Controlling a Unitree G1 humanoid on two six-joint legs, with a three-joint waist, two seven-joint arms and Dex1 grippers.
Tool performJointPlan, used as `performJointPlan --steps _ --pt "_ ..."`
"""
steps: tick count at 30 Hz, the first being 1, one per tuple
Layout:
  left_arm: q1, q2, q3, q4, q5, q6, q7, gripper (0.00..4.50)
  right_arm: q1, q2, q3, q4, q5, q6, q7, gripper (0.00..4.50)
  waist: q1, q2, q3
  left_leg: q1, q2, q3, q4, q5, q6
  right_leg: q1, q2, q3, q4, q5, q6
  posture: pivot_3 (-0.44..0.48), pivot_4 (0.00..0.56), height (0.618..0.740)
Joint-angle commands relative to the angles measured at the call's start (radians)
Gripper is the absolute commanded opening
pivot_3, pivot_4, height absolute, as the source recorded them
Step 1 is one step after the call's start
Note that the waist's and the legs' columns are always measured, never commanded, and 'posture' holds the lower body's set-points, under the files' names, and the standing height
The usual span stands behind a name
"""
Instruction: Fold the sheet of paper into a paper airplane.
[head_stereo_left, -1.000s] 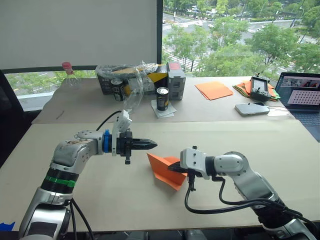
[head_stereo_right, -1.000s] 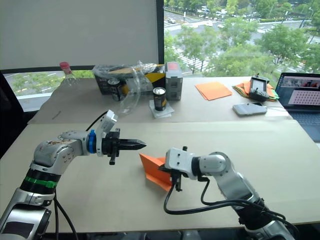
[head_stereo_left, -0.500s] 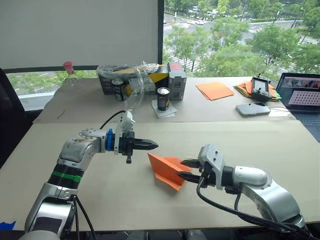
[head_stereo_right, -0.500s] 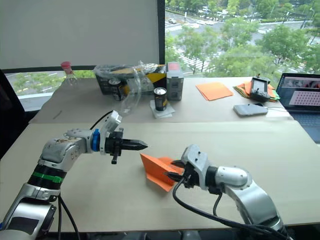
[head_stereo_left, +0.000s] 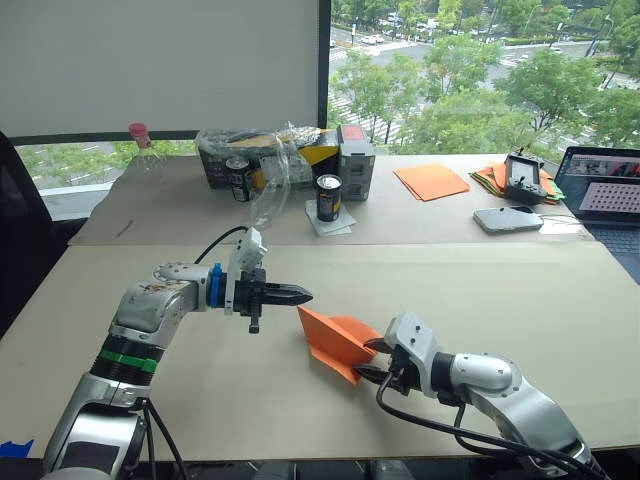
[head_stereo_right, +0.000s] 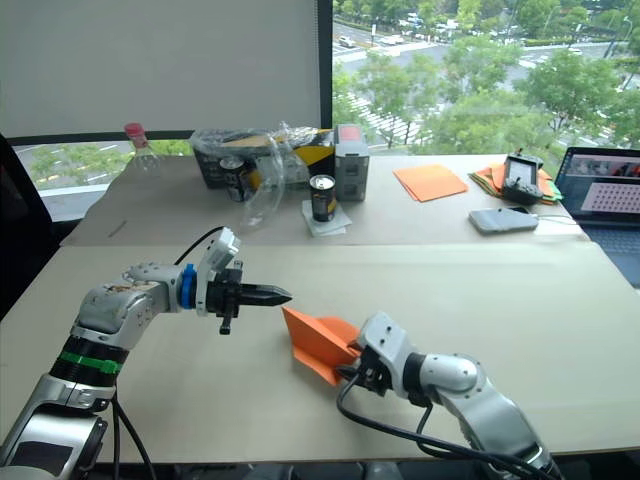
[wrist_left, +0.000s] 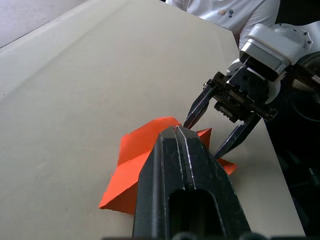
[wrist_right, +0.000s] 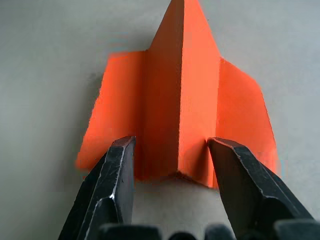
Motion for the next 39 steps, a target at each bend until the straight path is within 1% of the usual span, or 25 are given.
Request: performJointPlan --steps 1,6,9,12,14,16,19,20,21,26,30,33,35,39 --pt "0.006 0.017 0.036 -0.039 -0.008 -0.001 0.007 0.0 -0.01 -0.009 0.002 0.008 -0.026 -0.072 0.0 1.71 -0.002 0.0 0.0 0.0 0.0 0.0 0.0 0.0 0.0 0.0 0.0 0.0 0.0 0.0 0.0 0.0 0.15 0.67" --pt "0.007 0.016 0.047 -0.039 -0.009 -0.003 0.02 0.0 -0.022 -0.021 0.006 0.018 -0.054 -0.174 0.024 0.02 -0.001 0.0 0.0 0.0 0.0 0.0 0.0 0.0 0.0 0.0 0.0 0.0 0.0 0.0 0.0 0.0 0.15 0.67" --pt "0.005 0.015 0.054 -0.036 -0.01 -0.006 0.023 0.0 -0.04 -0.04 0.016 0.03 -0.102 -0.267 0.032 0.02 -0.002 0.0 0.0 0.0 0.0 0.0 0.0 0.0 0.0 0.0 0.0 0.0 0.0 0.0 0.0 0.0 0.15 0.67" --pt "-0.012 0.006 0.078 -0.019 -0.021 -0.004 0.035 0.0 -0.102 -0.097 0.048 0.121 -0.273 -0.539 0.003 0.02 -0.002 0.0 0.0 0.0 0.0 0.0 0.0 0.0 0.0 0.0 0.0 0.0 0.0 0.0 0.0 0.0 0.15 0.67" --pt "-0.014 0.004 0.078 -0.019 -0.024 0.0 0.03 0.0 -0.149 -0.153 0.085 0.209 -0.413 -0.773 -0.034 0.02 -0.002 0.0 0.0 0.0 0.0 0.001 0.0 0.0 0.0 0.0 0.0 0.0 0.0 0.0 0.0 0.0 0.15 0.67" --pt "-0.013 0.005 0.07 -0.022 -0.021 -0.001 0.023 0.0 -0.173 -0.167 0.099 0.276 -0.461 -0.912 -0.053 0.02 -0.001 0.0 0.0 0.0 0.0 0.001 0.0 0.0 -0.001 0.0 0.0 0.0 0.0 0.0 0.0 0.0 0.15 0.67" --pt "-0.008 0.003 0.064 -0.028 -0.022 0.003 0.019 0.0 -0.216 -0.176 0.113 0.397 -0.613 -1.147 -0.185 0.02 -0.001 0.0 0.0 0.0 0.0 0.001 0.0 0.001 -0.002 0.0 0.0 0.0 0.001 0.0 0.0 0.0 0.15 0.67" --pt "-0.006 0.003 0.062 -0.03 -0.021 0.003 0.018 0.0 -0.228 -0.175 0.116 0.432 -0.651 -1.202 -0.219 0.02 -0.001 0.0 0.0 0.0 0.0 0.001 0.0 0.003 -0.006 -0.001 0.0 0.0 0.001 0.0 0.0 0.0 0.15 0.67" --pt "-0.003 0.002 0.059 -0.033 -0.019 0.002 0.017 0.0 -0.235 -0.173 0.129 0.475 -0.681 -1.248 -0.238 0.02 -0.001 0.0 0.0 0.0 0.0 0.002 0.0 0.004 -0.006 -0.001 0.0 0.001 0.001 0.0 0.0 0.0 0.15 0.67" --pt "0.008 -0.001 0.055 -0.049 -0.021 0.007 0.022 0.0 -0.25 -0.152 0.147 0.611 -0.785 -1.36 -0.333 0.02 -0.003 0.0 0.0 0.0 0.0 0.002 0.001 0.003 -0.004 -0.001 0.001 0.001 0.002 0.0 0.0 0.0 0.15 0.67" --pt "0.04 -0.01 0.029 -0.09 -0.018 0.017 0.024 0.0 -0.233 -0.138 0.182 0.703 -0.917 -1.402 -0.435 0.02 -0.009 -0.003 -0.002 0.001 0.0 0.002 0.001 0.003 -0.004 0.0 0.001 0.002 0.002 0.0 0.0 0.0 0.15 0.67" --pt "0.076 -0.012 -0.043 -0.113 0.053 -0.054 0.017 0.0 -0.228 -0.134 0.191 0.727 -0.955 -1.428 -0.478 0.02 -0.013 -0.007 -0.004 0.004 0.001 0.002 0.001 0.001 -0.002 0.003 0.002 0.002 0.003 0.0 0.0 0.0 0.15 0.67" --pt "0.099 -0.008 -0.089 -0.117 0.103 -0.108 0.012 0.0 -0.229 -0.136 0.191 0.736 -0.975 -1.437 -0.499 0.02 -0.012 -0.007 -0.004 0.011 0.001 0.002 0.0 0.0 -0.001 0.011 0.002 0.002 0.001 -0.001 0.0 0.0 0.15 0.67" --pt "0.119 -0.031 -0.13 -0.086 0.146 -0.139 0.027 0.0 -0.233 -0.141 0.19 0.741 -0.984 -1.438 -0.497 0.02 -0.01 -0.01 -0.006 0.014 0.001 0.002 0.001 0.0 0.0 0.014 0.002 0.001 0.002 -0.001 0.0 0.0 0.15 0.67"
